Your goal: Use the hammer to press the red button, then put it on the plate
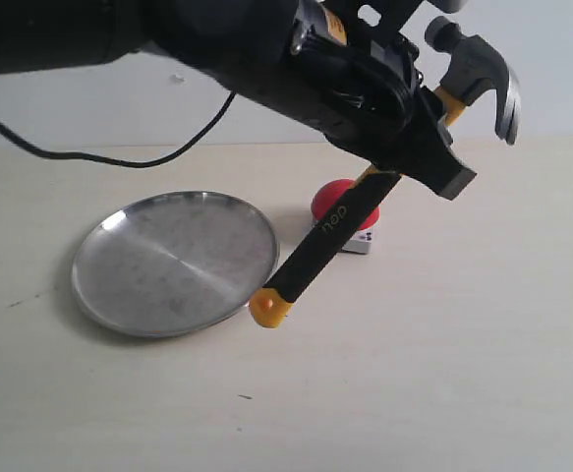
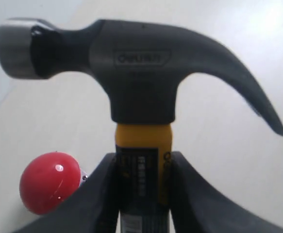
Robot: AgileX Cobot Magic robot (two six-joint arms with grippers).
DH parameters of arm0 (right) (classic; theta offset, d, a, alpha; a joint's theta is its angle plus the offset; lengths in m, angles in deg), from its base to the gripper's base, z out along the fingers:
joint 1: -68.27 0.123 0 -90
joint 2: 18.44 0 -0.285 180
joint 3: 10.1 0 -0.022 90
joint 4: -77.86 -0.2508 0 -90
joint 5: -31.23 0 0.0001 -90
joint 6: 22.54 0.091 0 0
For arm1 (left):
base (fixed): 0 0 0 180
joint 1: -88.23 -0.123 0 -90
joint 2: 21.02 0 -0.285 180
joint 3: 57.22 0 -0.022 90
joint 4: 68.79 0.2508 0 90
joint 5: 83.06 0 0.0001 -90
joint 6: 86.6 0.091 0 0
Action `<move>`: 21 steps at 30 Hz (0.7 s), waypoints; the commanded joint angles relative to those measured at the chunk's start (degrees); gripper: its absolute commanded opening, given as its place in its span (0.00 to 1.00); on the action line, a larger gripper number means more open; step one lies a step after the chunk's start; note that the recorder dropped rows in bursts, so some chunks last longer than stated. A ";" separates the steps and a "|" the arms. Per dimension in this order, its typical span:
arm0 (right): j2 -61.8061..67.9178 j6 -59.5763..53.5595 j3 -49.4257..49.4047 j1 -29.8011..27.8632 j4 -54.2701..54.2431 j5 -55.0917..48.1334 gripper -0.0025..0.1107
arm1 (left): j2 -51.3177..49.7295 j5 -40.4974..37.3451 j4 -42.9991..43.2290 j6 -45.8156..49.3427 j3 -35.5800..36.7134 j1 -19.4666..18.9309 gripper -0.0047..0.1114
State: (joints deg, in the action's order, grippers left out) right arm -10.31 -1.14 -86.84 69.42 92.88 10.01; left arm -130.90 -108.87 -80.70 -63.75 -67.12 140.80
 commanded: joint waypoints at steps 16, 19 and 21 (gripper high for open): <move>-0.35 -0.33 -0.24 -0.31 0.06 0.33 0.50 | 12.81 56.68 -7.28 -16.37 32.96 0.02 0.04; -0.35 -0.33 -0.24 -0.31 0.06 0.33 0.50 | 13.21 57.91 -5.26 -18.68 34.50 0.02 0.04; -0.35 -0.33 -0.24 -0.31 0.06 0.33 0.50 | 13.32 57.91 -5.36 -18.93 34.50 0.02 0.04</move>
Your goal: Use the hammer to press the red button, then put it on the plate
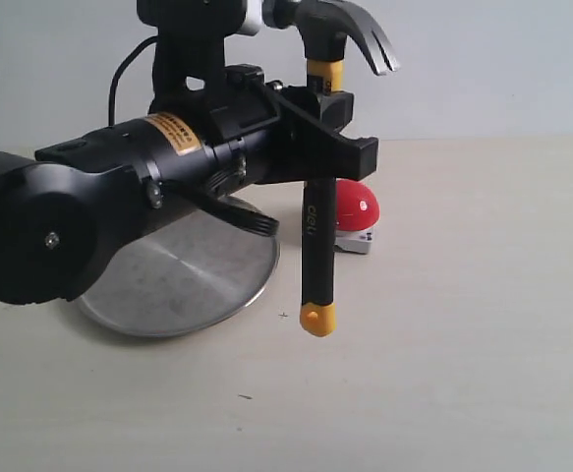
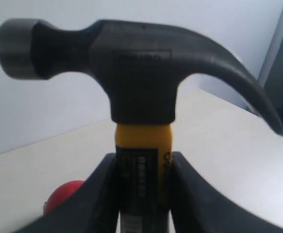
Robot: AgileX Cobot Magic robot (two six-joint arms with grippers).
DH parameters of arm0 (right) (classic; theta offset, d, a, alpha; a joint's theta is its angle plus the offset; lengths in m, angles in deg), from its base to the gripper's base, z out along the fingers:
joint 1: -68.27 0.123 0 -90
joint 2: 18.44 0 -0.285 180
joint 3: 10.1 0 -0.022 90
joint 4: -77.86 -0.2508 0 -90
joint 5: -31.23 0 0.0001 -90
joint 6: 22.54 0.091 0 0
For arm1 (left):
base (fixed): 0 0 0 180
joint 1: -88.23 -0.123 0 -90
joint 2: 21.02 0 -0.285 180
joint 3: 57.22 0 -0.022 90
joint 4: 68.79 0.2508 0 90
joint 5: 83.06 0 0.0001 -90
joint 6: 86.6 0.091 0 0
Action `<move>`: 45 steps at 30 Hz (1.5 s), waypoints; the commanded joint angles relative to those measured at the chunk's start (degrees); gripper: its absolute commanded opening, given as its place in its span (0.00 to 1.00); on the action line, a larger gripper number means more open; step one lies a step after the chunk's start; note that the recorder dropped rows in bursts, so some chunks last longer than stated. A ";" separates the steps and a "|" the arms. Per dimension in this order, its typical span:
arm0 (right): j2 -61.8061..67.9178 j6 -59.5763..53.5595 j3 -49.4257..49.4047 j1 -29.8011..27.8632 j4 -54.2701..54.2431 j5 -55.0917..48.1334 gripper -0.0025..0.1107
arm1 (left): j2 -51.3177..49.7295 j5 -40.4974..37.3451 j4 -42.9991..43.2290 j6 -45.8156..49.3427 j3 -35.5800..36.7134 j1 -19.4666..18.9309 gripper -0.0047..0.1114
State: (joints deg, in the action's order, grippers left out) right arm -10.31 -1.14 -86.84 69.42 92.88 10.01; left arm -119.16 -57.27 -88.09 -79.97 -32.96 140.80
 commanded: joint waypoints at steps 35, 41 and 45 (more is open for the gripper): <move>-0.35 11.87 -0.24 -0.31 0.02 47.79 0.50 | 1.59 5.68 2.42 -6.63 0.34 0.02 0.04; -0.35 17.00 -0.24 -0.31 0.02 47.41 0.50 | 1.59 5.68 2.42 -6.63 0.34 0.02 0.04; -0.35 23.24 0.15 -0.31 0.44 45.05 0.50 | 1.59 5.68 2.42 -6.63 0.34 0.02 0.04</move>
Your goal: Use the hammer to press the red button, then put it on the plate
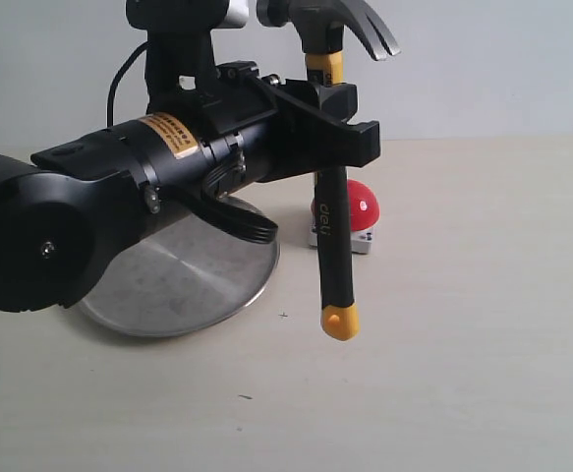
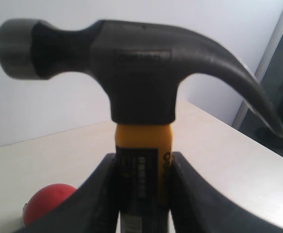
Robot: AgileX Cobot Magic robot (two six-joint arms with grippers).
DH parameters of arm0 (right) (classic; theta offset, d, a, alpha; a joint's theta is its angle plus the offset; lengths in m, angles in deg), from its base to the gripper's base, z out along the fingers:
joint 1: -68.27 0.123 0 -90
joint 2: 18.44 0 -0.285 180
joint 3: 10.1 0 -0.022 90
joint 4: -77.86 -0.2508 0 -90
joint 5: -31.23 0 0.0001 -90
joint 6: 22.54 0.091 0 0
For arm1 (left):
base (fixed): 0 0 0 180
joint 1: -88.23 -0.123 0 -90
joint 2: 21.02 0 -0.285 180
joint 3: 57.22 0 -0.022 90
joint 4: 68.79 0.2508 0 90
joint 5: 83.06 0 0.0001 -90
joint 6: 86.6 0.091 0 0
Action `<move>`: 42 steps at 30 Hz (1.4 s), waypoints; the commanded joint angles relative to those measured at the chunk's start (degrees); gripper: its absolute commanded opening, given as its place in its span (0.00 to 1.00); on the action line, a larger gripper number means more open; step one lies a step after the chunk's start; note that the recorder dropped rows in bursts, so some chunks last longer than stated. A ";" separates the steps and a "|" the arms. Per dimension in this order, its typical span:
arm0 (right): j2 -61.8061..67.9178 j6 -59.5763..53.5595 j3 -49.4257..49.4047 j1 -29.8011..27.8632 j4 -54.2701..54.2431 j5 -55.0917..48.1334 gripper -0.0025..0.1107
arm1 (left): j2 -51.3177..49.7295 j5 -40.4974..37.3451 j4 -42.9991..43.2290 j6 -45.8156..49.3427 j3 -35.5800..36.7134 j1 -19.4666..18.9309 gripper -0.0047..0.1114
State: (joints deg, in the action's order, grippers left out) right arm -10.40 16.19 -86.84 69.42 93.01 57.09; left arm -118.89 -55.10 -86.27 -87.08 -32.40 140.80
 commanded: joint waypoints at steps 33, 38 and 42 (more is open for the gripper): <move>83.01 0.42 20.51 3.81 45.17 42.12 0.61 | 1.32 3.88 0.61 -0.37 -0.22 0.02 0.04; 86.07 -0.26 25.44 13.39 36.69 32.42 0.61 | 1.32 3.88 0.61 -0.37 -0.22 0.02 0.04; 88.07 -2.75 28.35 16.93 35.66 29.16 0.61 | 1.32 3.74 0.61 -0.38 -0.22 0.02 0.04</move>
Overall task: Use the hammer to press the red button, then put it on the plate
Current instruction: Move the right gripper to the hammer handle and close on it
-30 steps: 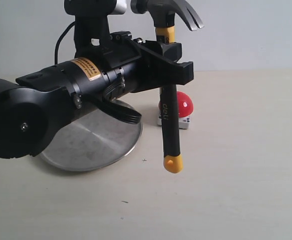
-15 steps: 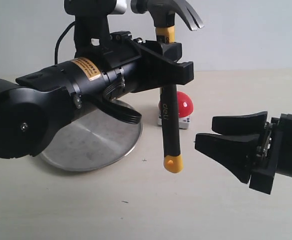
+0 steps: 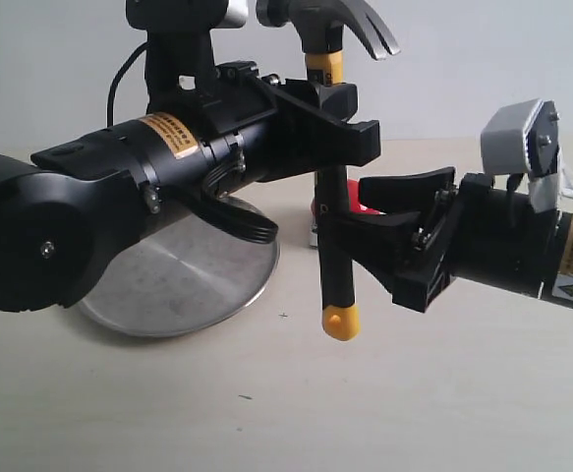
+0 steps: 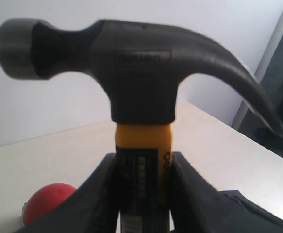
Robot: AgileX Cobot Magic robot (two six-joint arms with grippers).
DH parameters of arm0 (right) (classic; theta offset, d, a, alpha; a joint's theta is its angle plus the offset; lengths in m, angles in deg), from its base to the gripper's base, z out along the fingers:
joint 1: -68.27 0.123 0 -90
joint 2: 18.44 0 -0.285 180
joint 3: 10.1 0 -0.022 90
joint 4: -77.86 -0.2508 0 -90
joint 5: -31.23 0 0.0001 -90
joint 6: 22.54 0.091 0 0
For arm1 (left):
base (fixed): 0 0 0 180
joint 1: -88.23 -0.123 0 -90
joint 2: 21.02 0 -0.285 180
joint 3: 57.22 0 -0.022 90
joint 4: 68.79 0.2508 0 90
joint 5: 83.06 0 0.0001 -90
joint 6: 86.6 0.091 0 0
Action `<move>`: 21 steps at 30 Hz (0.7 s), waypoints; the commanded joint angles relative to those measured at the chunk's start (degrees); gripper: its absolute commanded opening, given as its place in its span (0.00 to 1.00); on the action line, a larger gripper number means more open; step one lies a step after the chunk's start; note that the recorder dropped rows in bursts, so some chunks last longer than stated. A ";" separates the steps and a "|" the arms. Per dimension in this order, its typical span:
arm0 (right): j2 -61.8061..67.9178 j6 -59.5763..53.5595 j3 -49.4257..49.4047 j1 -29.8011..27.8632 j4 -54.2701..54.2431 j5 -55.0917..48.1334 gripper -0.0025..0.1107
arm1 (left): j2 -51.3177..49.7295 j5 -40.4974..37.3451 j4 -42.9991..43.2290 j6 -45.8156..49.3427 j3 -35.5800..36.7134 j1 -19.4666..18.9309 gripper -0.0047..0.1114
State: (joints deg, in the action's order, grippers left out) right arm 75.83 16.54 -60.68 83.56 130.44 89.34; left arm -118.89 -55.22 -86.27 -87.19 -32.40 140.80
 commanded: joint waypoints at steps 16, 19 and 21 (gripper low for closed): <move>9.74 -4.08 5.78 4.38 -5.69 -4.05 0.54 | 1.32 2.34 0.70 -0.26 -0.22 0.02 0.04; 9.74 -4.08 5.78 4.38 -5.70 -4.05 0.45 | 1.32 2.34 0.70 -0.26 -0.22 0.02 0.04; 9.74 -3.97 5.78 4.38 -5.60 -4.05 0.31 | 1.32 2.34 0.70 -0.26 -0.22 0.02 0.04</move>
State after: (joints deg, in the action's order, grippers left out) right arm 85.32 12.88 -55.38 87.85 125.50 84.64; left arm -118.89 -56.62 -86.27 -87.29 -32.40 140.80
